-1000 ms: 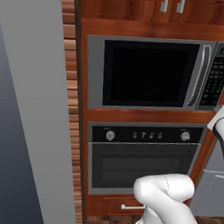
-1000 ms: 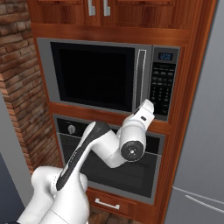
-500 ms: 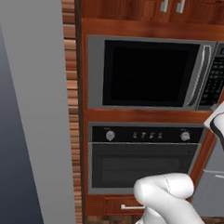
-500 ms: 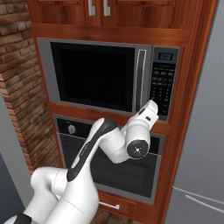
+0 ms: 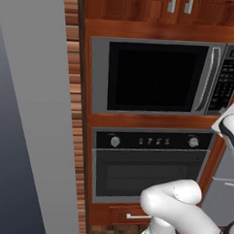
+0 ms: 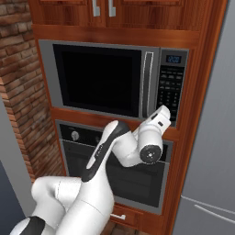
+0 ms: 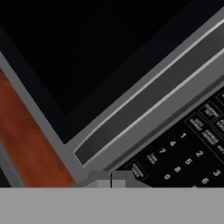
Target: Place the bowl containing the tomato and eggplant in the microwave. Close the microwave door and press the start button to microwave the meal.
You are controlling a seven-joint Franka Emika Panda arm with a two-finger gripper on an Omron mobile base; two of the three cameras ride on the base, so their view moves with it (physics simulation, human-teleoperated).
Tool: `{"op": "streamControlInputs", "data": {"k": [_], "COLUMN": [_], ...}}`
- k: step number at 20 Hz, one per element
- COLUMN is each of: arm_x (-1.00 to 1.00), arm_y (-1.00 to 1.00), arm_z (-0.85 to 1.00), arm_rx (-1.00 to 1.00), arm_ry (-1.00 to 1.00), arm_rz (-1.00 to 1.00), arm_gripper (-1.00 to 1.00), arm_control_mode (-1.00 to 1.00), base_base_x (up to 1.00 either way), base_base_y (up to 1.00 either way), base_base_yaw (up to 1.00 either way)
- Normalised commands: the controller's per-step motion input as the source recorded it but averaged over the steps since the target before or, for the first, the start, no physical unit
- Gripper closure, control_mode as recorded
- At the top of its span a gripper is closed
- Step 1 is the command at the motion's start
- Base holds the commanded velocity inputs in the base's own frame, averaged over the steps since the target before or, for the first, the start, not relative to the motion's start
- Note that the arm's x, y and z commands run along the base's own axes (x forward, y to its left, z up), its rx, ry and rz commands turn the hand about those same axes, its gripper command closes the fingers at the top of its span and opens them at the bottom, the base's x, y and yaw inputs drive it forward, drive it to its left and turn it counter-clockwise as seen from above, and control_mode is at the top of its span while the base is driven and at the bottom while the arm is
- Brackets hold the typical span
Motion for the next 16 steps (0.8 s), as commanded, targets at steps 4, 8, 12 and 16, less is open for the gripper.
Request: {"op": "streamControlInputs", "data": {"k": [4,8,12,16], "arm_x": [0.24,0.28,0.3,0.31], "arm_y": [-0.11,-0.11,-0.08,-0.11], "arm_z": [-0.12,-0.14,-0.13,-0.13], "arm_rx": [0.02,0.02,0.02,0.02], "arm_ry": [0.0,0.0,0.0,0.0], "arm_rz": [0.0,0.0,0.0,0.0], "arm_gripper": [1.0,1.0,1.0,1.0], "arm_control_mode": [-1.0,-1.0,-1.0,-1.0], "base_base_x": [0.0,0.0,0.0,0.0], "base_base_y": [0.0,0.0,0.0,0.0], "base_base_yaw": [0.0,0.0,0.0,0.0]}}
